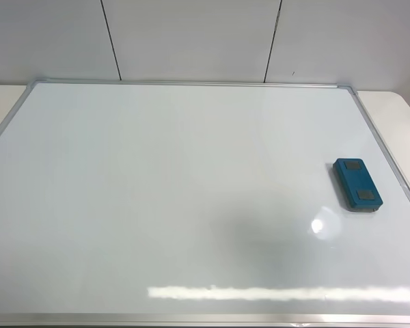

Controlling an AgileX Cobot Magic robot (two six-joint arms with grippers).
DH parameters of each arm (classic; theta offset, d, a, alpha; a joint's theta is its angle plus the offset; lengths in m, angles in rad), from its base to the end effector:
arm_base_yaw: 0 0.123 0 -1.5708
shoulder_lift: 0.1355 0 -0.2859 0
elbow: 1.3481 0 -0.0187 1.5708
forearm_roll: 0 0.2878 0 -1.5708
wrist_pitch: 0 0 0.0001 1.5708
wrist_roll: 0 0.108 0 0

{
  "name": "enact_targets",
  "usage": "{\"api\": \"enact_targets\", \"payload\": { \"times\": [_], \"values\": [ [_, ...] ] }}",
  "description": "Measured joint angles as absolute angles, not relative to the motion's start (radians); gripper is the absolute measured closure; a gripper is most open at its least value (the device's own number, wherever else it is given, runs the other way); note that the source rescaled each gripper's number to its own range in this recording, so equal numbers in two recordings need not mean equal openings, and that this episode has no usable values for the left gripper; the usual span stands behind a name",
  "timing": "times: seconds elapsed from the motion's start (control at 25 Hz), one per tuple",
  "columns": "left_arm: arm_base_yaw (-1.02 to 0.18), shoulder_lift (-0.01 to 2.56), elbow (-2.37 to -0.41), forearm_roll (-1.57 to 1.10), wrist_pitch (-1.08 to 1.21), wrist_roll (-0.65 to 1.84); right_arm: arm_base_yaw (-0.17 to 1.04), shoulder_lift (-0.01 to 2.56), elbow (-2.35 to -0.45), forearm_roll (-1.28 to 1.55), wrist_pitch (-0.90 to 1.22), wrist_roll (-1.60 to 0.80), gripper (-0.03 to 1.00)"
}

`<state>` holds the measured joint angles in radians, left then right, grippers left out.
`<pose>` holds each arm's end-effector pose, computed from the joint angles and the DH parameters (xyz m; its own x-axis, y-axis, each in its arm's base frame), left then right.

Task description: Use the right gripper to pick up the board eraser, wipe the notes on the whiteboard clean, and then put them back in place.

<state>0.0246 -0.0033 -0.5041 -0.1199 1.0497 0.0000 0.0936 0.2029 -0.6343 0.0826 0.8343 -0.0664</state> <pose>0.0414 -0.0102 0.2904 -0.4400 -0.0704 -0.8953 0.0426 0.9942 -0.0991 0.0726 0.0134 0.3434 -0.3059 -0.0396 -0.9513 -0.1545 0.9880 0.0086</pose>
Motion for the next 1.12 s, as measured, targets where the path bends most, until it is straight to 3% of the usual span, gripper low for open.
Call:
{"api": "enact_targets", "payload": {
  "times": [0.6,1.12],
  "values": [
    [0.025,-0.003,-0.504,-0.12,1.05,0.0,0.094,-0.004,-0.606,-0.016,1.14,0.008,-0.03],
    [0.025,-0.003,-0.504,-0.12,1.05,0.0,0.055,-0.004,-0.507,-0.021,1.085,0.021,-0.03]
  ]
}}
